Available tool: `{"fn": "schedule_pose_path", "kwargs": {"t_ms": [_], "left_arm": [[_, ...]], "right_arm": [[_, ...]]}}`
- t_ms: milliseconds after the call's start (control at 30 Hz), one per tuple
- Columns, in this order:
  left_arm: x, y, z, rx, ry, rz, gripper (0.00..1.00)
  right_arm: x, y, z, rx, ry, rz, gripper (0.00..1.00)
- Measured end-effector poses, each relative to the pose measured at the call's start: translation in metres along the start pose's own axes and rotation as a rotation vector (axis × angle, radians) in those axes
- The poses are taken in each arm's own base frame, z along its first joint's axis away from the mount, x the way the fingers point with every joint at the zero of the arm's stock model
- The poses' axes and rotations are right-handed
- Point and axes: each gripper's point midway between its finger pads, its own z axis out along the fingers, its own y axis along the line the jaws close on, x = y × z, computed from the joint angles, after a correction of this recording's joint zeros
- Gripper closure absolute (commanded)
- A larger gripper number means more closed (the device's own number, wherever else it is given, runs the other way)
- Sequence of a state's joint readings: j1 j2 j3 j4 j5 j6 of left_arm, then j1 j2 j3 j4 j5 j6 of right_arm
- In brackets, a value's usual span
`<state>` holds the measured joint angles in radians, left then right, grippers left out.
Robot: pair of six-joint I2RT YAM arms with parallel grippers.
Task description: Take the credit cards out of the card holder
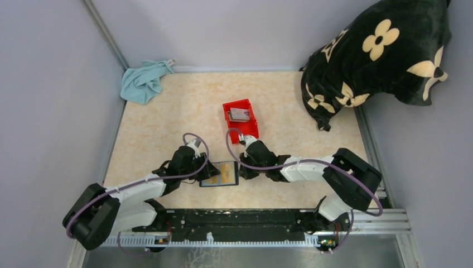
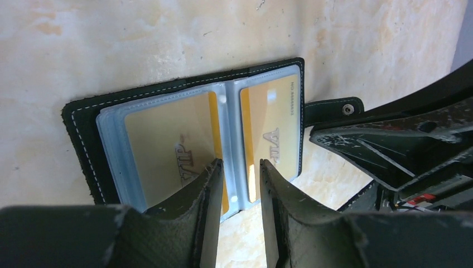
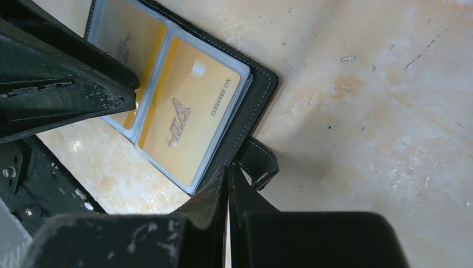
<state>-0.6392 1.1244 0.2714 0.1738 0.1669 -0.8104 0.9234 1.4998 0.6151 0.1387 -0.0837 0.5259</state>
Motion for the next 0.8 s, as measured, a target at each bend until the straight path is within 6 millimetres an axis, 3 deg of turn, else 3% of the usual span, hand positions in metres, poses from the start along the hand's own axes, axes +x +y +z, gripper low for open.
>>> {"fn": "schedule_pose_path", "kwargs": {"t_ms": [300, 800], "left_arm": [[-0.001, 0.000, 0.004, 0.010, -0.014, 0.002, 0.62], [0.001, -0.002, 0.007, 0.045, -0.017, -0.001, 0.62]], "right_arm": [[0.008, 0.000, 0.010, -0.012, 0.023, 0.010, 1.00], [0.006, 0.013, 0.020, -0.056, -0.003, 0.015, 1.00]]}}
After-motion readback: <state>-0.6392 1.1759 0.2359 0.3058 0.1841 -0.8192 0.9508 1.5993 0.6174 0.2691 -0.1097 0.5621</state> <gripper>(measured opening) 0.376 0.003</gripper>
